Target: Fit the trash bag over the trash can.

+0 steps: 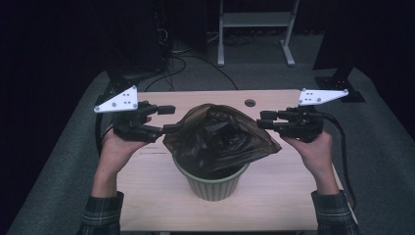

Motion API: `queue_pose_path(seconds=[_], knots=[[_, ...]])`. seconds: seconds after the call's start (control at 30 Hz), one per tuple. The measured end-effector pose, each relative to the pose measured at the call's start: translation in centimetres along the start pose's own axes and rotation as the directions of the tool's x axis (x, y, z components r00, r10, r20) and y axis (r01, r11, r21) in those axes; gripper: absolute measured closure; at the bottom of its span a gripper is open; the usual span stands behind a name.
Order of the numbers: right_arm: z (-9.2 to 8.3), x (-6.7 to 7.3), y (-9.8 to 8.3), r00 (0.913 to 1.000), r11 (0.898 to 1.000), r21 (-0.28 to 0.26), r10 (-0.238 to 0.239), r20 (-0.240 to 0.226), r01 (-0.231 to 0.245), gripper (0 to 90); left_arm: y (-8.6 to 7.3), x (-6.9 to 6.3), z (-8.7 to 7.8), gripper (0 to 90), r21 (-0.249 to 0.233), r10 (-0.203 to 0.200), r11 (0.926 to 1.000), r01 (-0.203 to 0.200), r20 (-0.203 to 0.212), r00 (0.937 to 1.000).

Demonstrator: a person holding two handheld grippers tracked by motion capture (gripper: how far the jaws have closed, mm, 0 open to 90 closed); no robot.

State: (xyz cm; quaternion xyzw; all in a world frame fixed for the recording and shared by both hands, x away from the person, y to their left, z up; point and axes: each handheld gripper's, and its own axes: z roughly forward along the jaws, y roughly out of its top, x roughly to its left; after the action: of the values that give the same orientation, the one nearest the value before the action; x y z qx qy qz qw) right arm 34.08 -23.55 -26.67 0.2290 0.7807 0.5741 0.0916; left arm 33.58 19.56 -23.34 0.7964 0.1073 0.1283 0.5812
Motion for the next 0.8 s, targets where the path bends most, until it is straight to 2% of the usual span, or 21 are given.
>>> queue_pose_path(seconds=[0.17,0.3,0.33,0.43,0.57,0.63,0.8], knots=[[0.3,-0.1,0.1,1.0,1.0,0.003,0.0,-0.003,0.0,61.4,1.6,0.3,1.8,37.8,0.0,-0.004,1.0,0.004,0.018,0.9998],[0.3,-0.2,0.1,1.0,1.0,0.01,0.0,0.003,0.0,60.5,1.6,0.3,3.2,37.1,0.04,-0.005,0.9992,0.004,0.011,0.9999],[0.3,-0.2,0.0,1.0,1.0,0.012,0.001,0.004,-0.001,60.1,1.4,0.2,3.5,39.9,0.057,-0.004,0.9984,0.003,0.009,1.0],[0.5,-0.2,0.0,1.0,1.0,0.024,-0.003,0.002,0.003,60.1,0.8,0.2,3.5,61.2,0.077,-0.001,0.9971,0.001,0.003,1.0],[0.9,-0.1,0.0,0.9999,1.0,0.027,-0.012,0.003,0.012,62.6,0.1,0.4,3.2,84.9,0.094,-0.027,0.9952,0.025,0.017,0.9995],[1.3,-0.2,0.1,0.9999,1.0,0.022,-0.014,0.0,0.014,65.3,-0.2,0.4,3.0,88.8,0.099,-0.034,0.9946,0.032,0.019,0.9992],[2.5,0.0,0.6,0.9994,0.999,0.014,-0.029,-0.016,0.029,65.7,-0.7,0.5,2.8,89.5,0.105,-0.042,0.9937,0.04,0.017,0.999]])
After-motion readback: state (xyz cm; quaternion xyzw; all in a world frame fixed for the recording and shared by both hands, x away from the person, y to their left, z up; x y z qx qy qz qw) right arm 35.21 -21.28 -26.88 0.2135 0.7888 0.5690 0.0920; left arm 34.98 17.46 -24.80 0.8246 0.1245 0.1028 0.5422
